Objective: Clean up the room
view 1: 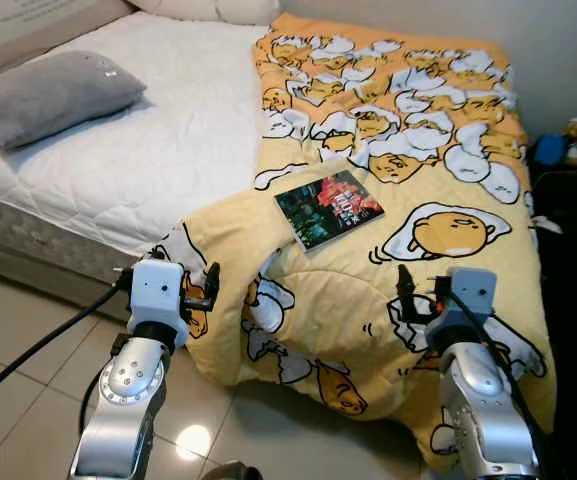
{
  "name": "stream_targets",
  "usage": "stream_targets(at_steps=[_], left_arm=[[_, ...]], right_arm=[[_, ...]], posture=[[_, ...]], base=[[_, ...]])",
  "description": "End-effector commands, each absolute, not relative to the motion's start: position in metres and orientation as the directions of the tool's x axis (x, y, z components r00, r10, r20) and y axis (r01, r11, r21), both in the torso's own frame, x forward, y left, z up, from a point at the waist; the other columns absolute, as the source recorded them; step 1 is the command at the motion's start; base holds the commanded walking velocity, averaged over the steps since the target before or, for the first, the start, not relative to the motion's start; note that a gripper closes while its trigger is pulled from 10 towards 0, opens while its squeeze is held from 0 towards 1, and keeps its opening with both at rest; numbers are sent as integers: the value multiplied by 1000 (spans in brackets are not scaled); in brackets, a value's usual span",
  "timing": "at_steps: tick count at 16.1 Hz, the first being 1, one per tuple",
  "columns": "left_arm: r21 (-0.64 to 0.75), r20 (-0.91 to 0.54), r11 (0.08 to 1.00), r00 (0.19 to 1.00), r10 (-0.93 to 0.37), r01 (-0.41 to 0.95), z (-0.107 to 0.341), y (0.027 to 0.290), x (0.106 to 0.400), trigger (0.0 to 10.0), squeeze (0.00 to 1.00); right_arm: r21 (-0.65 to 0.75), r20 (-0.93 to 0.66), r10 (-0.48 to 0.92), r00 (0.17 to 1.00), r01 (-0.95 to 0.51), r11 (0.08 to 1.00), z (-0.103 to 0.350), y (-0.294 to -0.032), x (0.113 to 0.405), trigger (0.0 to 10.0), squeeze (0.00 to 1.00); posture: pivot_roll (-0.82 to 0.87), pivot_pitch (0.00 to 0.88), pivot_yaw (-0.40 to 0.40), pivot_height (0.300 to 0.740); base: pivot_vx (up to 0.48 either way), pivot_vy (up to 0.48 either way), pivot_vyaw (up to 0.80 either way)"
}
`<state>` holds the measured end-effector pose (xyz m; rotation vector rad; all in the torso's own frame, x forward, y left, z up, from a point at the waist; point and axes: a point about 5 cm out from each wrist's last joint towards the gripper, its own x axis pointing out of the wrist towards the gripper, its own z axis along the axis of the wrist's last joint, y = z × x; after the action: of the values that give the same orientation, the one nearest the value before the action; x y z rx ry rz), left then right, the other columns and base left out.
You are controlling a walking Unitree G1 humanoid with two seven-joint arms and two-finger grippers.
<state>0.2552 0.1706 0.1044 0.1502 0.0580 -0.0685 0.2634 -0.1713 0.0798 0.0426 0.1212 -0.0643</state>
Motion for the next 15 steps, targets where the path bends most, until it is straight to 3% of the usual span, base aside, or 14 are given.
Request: stream_targets(at_steps=[1,4,11,15], left_arm=[[137,-51,987,996,-76,82,109,164,258,10000,0],[180,-62,977,992,-107,116,110,163,257,10000,0],[146,-51,989,999,20,-12,116,189,258,10000,31],[177,-58,984,998,17,-7,117,192,259,10000,59]], right_arm=[[56,-105,-93,990,100,993,87,-179,265,10000,1000],[137,-143,-1,990,21,990,84,-171,260,10000,1000],[215,-166,50,985,-14,977,80,-158,273,10000,1000],[222,-158,56,986,-20,975,79,-156,276,10000,1000]], posture=[[40,62,15,740],[53,61,9,740],[74,16,-7,740],[87,12,0,740]], base=[[0,0,0],[0,0,0],[0,0,731],[244,0,781]])
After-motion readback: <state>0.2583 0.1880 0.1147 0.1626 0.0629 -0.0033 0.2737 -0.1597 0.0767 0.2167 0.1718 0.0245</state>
